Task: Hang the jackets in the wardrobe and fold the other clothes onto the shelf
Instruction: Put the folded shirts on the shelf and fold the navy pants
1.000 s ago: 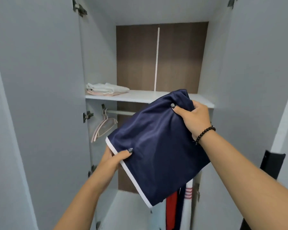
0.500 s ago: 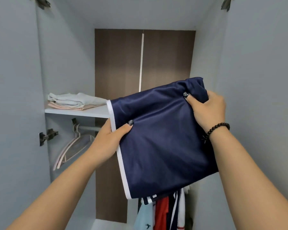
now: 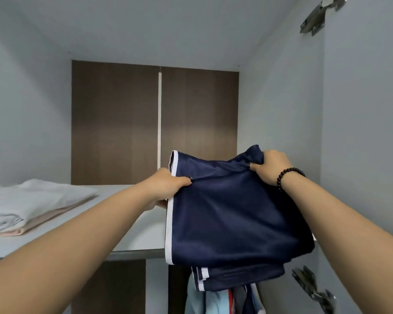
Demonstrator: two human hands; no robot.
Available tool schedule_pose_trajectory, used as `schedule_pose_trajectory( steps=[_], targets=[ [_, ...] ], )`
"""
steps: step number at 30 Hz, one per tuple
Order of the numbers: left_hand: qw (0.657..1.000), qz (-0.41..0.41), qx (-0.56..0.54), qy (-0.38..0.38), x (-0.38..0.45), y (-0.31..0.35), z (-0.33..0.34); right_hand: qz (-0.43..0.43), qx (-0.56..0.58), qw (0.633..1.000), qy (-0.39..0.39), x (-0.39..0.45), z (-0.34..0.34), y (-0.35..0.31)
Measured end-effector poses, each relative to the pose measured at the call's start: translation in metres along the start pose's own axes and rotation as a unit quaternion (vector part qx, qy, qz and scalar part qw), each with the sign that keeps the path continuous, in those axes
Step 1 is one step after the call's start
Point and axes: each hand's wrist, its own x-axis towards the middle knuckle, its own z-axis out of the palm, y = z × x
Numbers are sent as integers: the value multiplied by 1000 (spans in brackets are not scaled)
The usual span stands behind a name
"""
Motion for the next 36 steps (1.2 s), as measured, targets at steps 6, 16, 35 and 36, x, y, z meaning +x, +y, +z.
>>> schedule_pose_trajectory(
  steps=[6,16,35,36],
  targets=[
    [997,-69,-17,1,55,-21,26,36,-65,997,-35,36,42,12],
    [971,87,223,-13,1,-16,50,-44,-64,975,-208,-47,19,-4],
    [876,94,468,-63,45,-17,132,11,-93,978,-187,-56,69,44],
    [865,104,486,-67,48,-20,133,13,-92,977,-193,-53,69,45]
  ],
)
